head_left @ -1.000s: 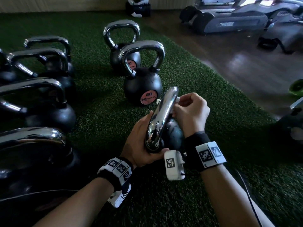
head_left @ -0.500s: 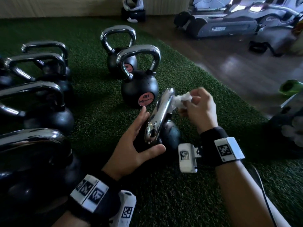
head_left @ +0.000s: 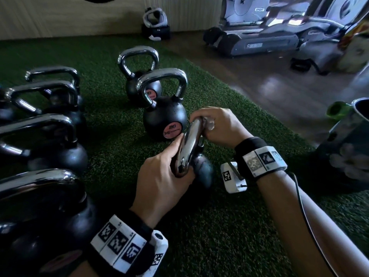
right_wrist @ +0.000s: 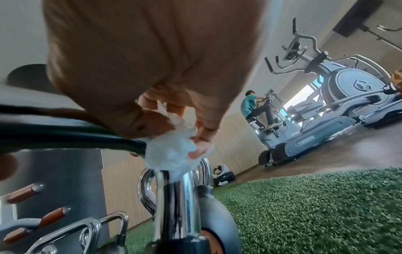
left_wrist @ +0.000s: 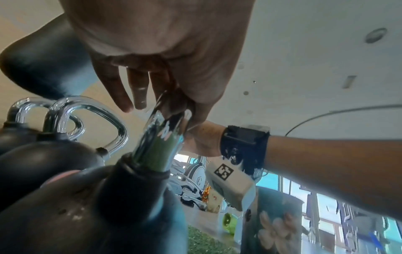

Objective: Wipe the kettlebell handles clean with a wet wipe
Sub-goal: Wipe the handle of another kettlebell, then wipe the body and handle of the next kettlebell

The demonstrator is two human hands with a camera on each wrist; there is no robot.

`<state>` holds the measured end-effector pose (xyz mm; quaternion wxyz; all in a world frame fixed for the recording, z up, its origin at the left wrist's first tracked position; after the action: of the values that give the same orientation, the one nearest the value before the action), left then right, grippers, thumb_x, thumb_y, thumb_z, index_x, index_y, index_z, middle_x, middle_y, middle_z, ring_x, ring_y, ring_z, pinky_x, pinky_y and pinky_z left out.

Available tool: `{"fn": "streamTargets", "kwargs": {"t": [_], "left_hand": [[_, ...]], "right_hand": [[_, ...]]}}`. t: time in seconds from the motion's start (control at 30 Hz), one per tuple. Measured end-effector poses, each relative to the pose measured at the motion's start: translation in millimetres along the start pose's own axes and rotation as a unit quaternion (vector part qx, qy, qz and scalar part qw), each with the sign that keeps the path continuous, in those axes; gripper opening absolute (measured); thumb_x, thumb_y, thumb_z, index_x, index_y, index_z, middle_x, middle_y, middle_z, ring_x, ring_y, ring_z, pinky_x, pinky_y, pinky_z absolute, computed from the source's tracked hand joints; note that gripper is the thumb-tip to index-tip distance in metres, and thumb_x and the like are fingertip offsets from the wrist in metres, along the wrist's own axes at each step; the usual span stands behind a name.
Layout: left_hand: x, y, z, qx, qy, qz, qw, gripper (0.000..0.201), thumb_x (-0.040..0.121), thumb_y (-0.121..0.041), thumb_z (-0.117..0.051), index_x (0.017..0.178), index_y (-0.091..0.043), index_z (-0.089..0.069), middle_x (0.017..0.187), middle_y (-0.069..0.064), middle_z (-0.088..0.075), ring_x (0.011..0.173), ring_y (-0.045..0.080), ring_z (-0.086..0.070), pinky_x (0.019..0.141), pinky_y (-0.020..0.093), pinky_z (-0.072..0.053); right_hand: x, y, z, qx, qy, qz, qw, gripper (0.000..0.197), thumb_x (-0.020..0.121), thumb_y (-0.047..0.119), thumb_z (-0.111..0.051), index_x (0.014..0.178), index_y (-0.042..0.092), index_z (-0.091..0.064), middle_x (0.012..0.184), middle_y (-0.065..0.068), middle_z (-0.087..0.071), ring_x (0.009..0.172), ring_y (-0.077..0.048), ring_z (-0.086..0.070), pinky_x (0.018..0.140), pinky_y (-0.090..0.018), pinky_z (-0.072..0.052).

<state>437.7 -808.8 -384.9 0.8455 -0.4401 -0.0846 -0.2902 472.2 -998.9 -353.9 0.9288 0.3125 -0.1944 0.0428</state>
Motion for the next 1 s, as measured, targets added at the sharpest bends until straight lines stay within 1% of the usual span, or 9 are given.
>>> {"fn": "streamTargets", "kwargs": {"t": [0.23,0.33,0.4,0.53,0.63,0.7,0.83,0.9,1.0], "left_hand": [[37.2,23.3,1.4,-0.049,0.166,-0.028,0.984,0.084,0.068,-0.037,-0.093,0.143,-0.043,-0.055,0.130,-0.027,-0.065,0.120,-0.012,-0.059,0.106,0.028,-0.051],[48.0,25.0,-1.5,-0.089,0.233,-0.028,0.968,0.080,0.072,-0.025,-0.093,0.138,-0.050,-0.054,0.128,-0.036,-0.062,0.119,-0.013,-0.060,0.106,0.018,-0.047],[50.3,27.9,-5.6,-0.103,0.263,-0.024,0.959,0.085,0.073,-0.026,-0.093,0.143,-0.049,-0.051,0.134,-0.032,-0.061,0.123,-0.010,-0.059,0.107,0.016,-0.045],[53.3,29.0,-4.1,-0.163,0.330,0.023,0.929,0.084,0.068,-0.031,-0.092,0.141,-0.048,-0.054,0.128,-0.027,-0.067,0.118,-0.004,-0.065,0.101,0.016,-0.051],[80.1,28.5,7.3,-0.222,0.297,0.066,0.926,0.064,0.074,-0.052,-0.086,0.133,-0.040,-0.063,0.120,-0.019,-0.073,0.110,-0.001,-0.069,0.102,0.025,-0.054],[107.4,41.2,13.3,-0.208,0.227,0.091,0.947,0.065,0.070,-0.065,-0.080,0.128,-0.037,-0.069,0.111,-0.016,-0.076,0.105,0.000,-0.071,0.103,0.026,-0.050],[137.4,69.6,21.9,-0.092,0.111,0.139,0.980,0.037,0.085,-0.048,-0.077,0.119,-0.035,-0.072,0.107,-0.014,-0.078,0.101,0.002,-0.071,0.085,0.017,-0.047],[141.2,80.4,21.1,-0.064,0.115,0.148,0.980,0.037,0.086,-0.046,-0.076,0.121,-0.033,-0.072,0.113,-0.012,-0.077,0.107,0.009,-0.070,0.087,0.021,-0.046],[144.1,97.1,14.4,-0.064,0.162,0.174,0.969,0.042,0.088,-0.045,-0.075,0.127,-0.032,-0.069,0.118,-0.008,-0.075,0.111,0.013,-0.068,0.094,0.024,-0.048]], "right_hand": [[-24.5,-8.4,18.5,-0.040,-0.062,0.000,0.997,0.034,0.078,0.011,-0.078,0.110,0.022,-0.079,0.100,0.003,-0.077,0.088,-0.011,-0.069,0.084,-0.025,-0.053],[-43.4,-8.8,26.1,-0.064,-0.130,-0.005,0.989,0.032,0.079,0.006,-0.077,0.108,0.019,-0.079,0.094,0.001,-0.078,0.079,-0.013,-0.068,0.078,-0.027,-0.055],[-48.9,-7.9,24.6,-0.088,-0.153,-0.007,0.984,0.032,0.079,0.003,-0.077,0.107,0.018,-0.079,0.091,0.002,-0.077,0.077,-0.013,-0.068,0.077,-0.028,-0.056],[-39.4,-5.1,26.6,-0.099,-0.088,-0.028,0.991,0.036,0.075,0.003,-0.082,0.109,0.017,-0.080,0.086,0.003,-0.077,0.076,-0.010,-0.067,0.079,-0.028,-0.056],[-25.5,-8.1,40.2,-0.144,0.011,-0.071,0.987,0.034,0.079,0.015,-0.087,0.110,0.026,-0.080,0.093,0.004,-0.079,0.085,-0.012,-0.072,0.077,-0.011,-0.051],[-15.5,2.5,54.1,-0.165,0.010,-0.074,0.984,0.030,0.081,0.015,-0.085,0.107,0.028,-0.080,0.095,0.005,-0.078,0.084,-0.011,-0.071,0.075,-0.014,-0.051],[22.6,29.5,69.3,-0.159,-0.051,-0.061,0.984,0.035,0.070,0.017,-0.092,0.101,0.026,-0.078,0.092,0.012,-0.074,0.083,-0.011,-0.068,0.075,-0.026,-0.052],[50.1,28.2,69.5,-0.106,-0.073,-0.093,0.987,0.036,0.069,0.018,-0.095,0.101,0.022,-0.080,0.096,0.008,-0.073,0.084,-0.011,-0.068,0.075,-0.024,-0.054],[78.8,14.9,63.1,0.060,-0.074,-0.190,0.977,0.033,0.074,0.007,-0.091,0.105,0.013,-0.081,0.104,-0.011,-0.077,0.082,-0.015,-0.070,0.074,-0.030,-0.058]]}}
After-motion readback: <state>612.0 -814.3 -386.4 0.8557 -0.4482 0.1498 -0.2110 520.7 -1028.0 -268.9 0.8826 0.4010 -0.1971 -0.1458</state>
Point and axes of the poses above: each hand's wrist, its own x-axis towards the middle knuckle, its own z-axis out of the back of the hand, y = z × x, the point moved 8 cm from there along x, towards the middle knuckle
